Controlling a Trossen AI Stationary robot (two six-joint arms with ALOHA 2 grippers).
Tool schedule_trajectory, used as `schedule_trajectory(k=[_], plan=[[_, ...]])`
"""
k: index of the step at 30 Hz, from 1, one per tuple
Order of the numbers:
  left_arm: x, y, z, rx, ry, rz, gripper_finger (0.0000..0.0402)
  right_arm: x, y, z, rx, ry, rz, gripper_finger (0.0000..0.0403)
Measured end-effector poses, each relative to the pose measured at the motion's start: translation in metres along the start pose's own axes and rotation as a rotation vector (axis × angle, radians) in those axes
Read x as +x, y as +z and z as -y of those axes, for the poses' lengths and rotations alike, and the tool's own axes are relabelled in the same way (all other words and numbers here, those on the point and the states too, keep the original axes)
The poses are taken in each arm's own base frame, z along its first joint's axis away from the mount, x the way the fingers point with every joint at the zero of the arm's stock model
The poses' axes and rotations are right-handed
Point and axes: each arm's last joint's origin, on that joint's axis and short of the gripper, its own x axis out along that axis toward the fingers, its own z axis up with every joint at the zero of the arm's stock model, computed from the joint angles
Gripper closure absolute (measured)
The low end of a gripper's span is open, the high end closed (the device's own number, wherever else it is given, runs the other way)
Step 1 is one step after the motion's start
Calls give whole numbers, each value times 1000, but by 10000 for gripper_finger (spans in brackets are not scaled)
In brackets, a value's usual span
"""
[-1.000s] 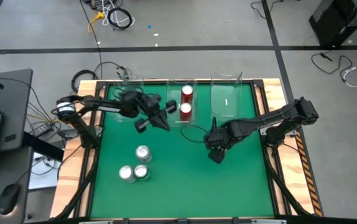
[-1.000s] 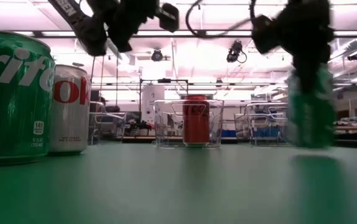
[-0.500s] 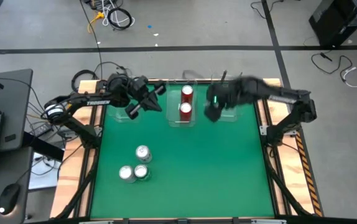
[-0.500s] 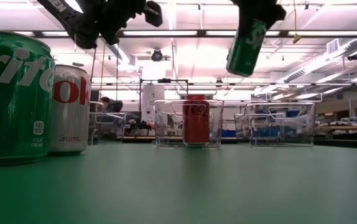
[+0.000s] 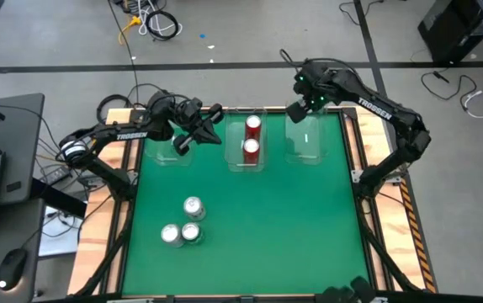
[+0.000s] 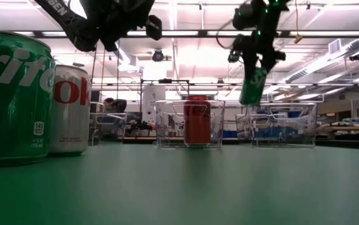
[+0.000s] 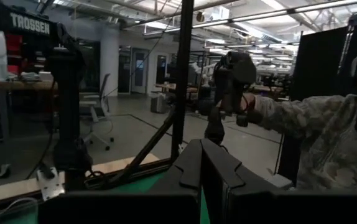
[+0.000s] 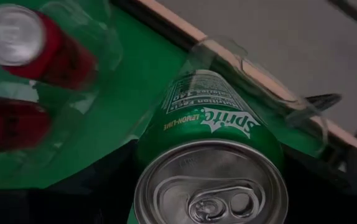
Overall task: Sort soda cans
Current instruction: Put the right green soda can into the right transparent bin
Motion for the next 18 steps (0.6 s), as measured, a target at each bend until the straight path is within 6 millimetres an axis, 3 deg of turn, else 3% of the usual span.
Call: schedule_trajectory(k=[11,18], plan=[[11,-21,-8,-28,106,-36,394,64,-11,36,57,27,19,91],[27,-24,1,-38,27,-50,394,75,-21,41,50,45,-32,91]])
